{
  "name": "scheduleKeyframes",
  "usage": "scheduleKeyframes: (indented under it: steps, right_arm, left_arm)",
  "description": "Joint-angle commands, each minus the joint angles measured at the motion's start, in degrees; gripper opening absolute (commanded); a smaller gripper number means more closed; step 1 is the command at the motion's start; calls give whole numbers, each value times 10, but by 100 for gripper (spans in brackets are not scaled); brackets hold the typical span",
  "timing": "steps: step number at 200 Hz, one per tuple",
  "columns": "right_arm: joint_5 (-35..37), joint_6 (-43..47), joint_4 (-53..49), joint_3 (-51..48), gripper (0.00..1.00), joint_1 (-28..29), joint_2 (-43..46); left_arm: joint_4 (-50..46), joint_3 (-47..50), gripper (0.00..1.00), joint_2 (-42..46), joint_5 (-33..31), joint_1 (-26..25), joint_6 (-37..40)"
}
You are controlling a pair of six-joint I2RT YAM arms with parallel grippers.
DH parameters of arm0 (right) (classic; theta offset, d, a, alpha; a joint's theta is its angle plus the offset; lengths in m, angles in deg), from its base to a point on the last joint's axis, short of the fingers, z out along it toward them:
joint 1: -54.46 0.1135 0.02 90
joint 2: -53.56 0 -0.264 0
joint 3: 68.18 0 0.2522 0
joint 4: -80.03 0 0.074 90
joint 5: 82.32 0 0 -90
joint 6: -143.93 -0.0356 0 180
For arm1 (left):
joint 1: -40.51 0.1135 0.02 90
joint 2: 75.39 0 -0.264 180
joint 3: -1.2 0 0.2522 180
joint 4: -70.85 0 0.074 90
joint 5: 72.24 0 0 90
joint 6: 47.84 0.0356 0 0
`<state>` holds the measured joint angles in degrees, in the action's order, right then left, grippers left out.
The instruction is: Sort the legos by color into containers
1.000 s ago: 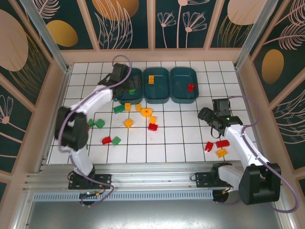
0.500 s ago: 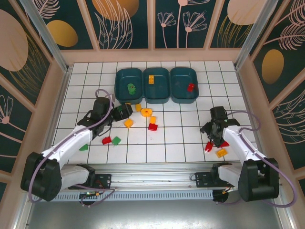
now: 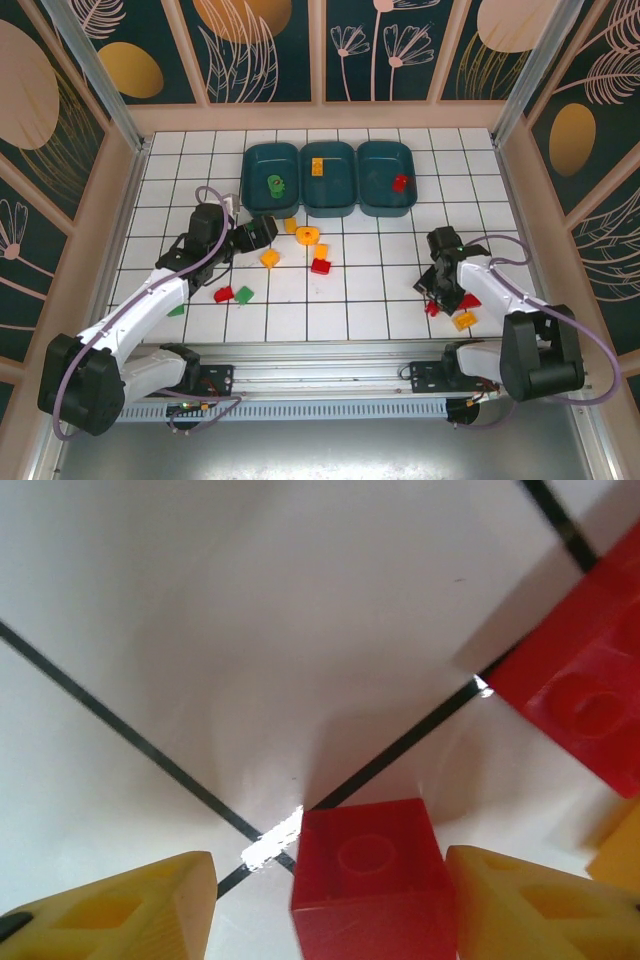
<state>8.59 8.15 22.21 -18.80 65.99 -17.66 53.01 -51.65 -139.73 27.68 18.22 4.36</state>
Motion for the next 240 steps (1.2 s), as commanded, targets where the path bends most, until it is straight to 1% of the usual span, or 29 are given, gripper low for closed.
scheduleKeyframes:
  steps: [1,38,54,77,89,101,111,138,150,168,188,197,206,210,223,240]
  right_arm:
    - [-20,9,29,-3,53,14,-17]
    - [-30,28,59,5,30,34,-28]
    - [-31,39,73,22,22,44,-29]
    - [-19,62,87,82,19,53,-45]
    - [-3,84,99,136,18,56,-59]
    - [31,105,117,193,18,55,-80]
    - [39,122,139,238,18,55,-102]
    - [41,159,208,351,21,60,-199]
    - [46,163,248,377,22,63,-245]
    - [50,180,266,443,23,59,-333]
    - [54,203,255,533,26,53,-417]
    - [45,210,244,569,32,53,-442]
    - [54,219,230,595,44,55,-461]
    - [59,222,223,606,47,55,-467]
    - [61,224,206,627,52,50,-481]
    - [51,223,214,617,58,43,-470]
  left_arm:
    - [0,-3,96,-5,6,-1,4]
    - [1,-18,97,-13,9,-2,-4]
    - [0,-26,96,-19,9,-1,-8]
    - [-2,-33,96,-25,-2,-2,-11]
    - [-6,-35,97,-29,-16,-2,-12]
    - [-9,-34,98,-30,-35,-1,-13]
    - [-10,-29,98,-28,-52,0,-15]
    - [-17,-23,99,-28,-65,-1,-7]
    - [-30,-23,98,-39,-43,0,-1]
    - [-55,-20,99,-57,-20,0,-2]
    - [-73,-3,88,-55,-15,-1,-5]
    - [-74,6,85,-54,-19,-1,-3]
    - [-77,4,84,-64,-19,0,6]
    - [-82,-1,83,-71,-21,-2,11]
    - [-98,-22,79,-99,-30,-5,23]
    - [-106,-42,80,-128,-62,-19,36]
